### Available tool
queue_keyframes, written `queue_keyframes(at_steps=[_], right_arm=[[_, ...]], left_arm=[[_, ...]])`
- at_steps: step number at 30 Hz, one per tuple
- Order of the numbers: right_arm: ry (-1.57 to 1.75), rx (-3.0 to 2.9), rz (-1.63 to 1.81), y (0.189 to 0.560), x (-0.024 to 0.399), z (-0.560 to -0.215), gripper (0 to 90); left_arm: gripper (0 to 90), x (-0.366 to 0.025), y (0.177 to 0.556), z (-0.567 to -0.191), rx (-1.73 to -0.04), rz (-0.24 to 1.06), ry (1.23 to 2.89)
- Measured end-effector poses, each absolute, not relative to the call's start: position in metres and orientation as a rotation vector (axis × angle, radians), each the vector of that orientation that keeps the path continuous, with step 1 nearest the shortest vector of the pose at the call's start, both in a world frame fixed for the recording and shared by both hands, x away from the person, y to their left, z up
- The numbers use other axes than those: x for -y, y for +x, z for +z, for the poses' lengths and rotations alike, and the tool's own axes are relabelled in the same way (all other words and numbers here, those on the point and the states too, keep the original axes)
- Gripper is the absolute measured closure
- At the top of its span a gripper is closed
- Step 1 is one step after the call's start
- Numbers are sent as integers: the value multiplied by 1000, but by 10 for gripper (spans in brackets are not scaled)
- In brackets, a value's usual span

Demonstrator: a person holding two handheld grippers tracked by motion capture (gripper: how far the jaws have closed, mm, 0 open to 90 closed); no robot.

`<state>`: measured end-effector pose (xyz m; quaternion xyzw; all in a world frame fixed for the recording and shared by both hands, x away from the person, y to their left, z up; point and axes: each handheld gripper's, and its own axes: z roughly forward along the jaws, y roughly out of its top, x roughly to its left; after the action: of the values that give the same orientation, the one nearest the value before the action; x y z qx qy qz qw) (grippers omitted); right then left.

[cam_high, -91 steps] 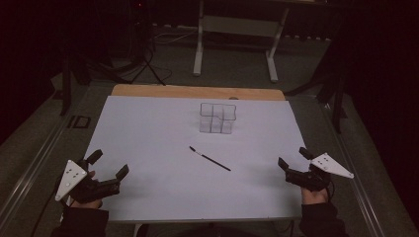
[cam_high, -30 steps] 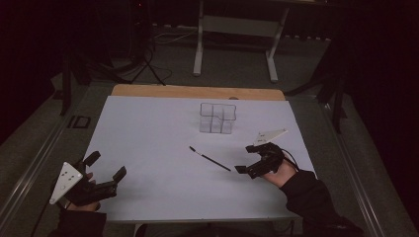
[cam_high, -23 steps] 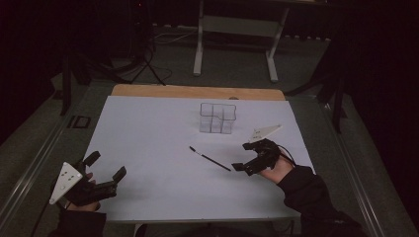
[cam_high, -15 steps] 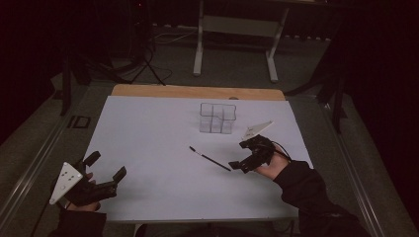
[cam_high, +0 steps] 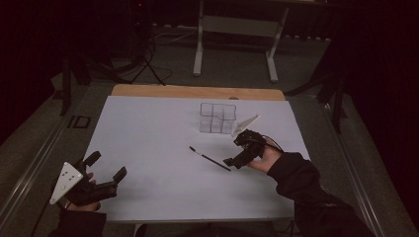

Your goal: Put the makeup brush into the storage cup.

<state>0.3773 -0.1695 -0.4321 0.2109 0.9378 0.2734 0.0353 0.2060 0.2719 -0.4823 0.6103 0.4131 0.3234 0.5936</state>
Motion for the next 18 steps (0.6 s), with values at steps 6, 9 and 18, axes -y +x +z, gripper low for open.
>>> queue_keyframes(at_steps=[6, 9, 18], right_arm=[[639, -2914, 770, 382, 158, -433, 124], [634, -2929, 742, 386, 153, -433, 131], [615, -2983, 651, 396, 138, -434, 171]], left_arm=[[3, -272, 206, -483, -961, 749, 1420], [2, -271, 206, -483, -957, 750, 1424], [2, -272, 207, -483, -956, 744, 1426]])
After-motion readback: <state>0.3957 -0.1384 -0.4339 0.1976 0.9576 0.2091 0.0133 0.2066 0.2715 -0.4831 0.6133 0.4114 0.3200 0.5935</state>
